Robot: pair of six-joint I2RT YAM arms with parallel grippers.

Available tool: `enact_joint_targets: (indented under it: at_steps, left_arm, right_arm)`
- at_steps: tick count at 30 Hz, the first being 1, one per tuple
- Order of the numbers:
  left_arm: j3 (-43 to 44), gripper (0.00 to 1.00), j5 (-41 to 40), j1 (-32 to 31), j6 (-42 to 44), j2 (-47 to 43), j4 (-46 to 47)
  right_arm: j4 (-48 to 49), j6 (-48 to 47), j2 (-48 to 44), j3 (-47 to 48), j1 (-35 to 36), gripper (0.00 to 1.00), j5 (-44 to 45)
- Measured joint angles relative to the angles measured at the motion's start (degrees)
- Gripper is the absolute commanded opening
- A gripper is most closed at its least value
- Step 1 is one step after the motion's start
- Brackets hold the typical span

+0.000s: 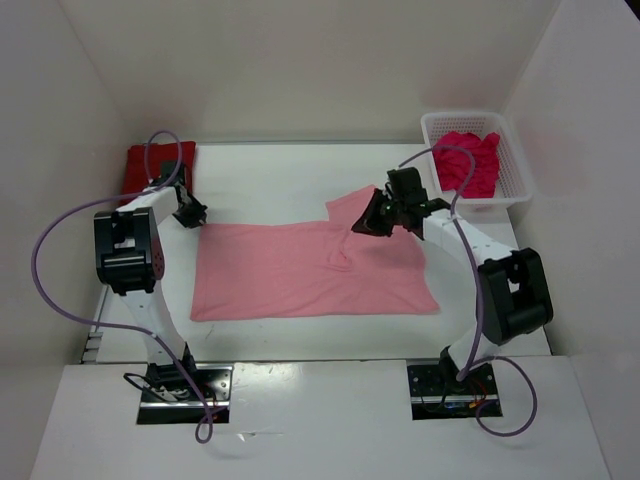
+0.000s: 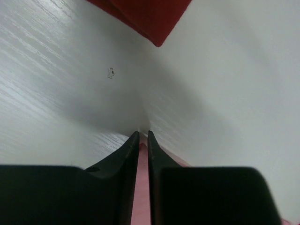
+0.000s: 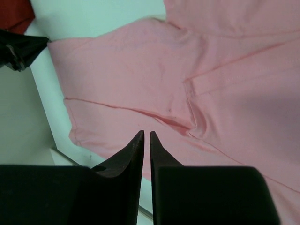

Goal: Fold and stack the t-shirts
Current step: Grap the side of the flattened tshirt furthest away from the robot with both arms

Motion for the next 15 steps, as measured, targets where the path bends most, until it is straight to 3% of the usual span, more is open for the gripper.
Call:
enact_joint_targets:
  at_steps: [3, 7, 15]
  left_arm:
    - [0.02, 0.11, -0.02, -0.13, 0.57, 0.11, -0.07]
    - [0.0, 0.0, -0.04, -0.42, 1.01, 0.11, -0.17]
    - [-2.38, 0.0, -0.28, -0.61, 0.98, -2.36, -1.11]
  right_arm:
    - [0.04, -0.42, 2.08, 4.0, 0.0, 0.17, 1.62]
    - [0.02, -1.57, 8.35, 11.26, -0.7, 0.32, 5.05]
    - [-0.31, -4.63, 24.96, 28.02, -6.21, 0.45, 13.75]
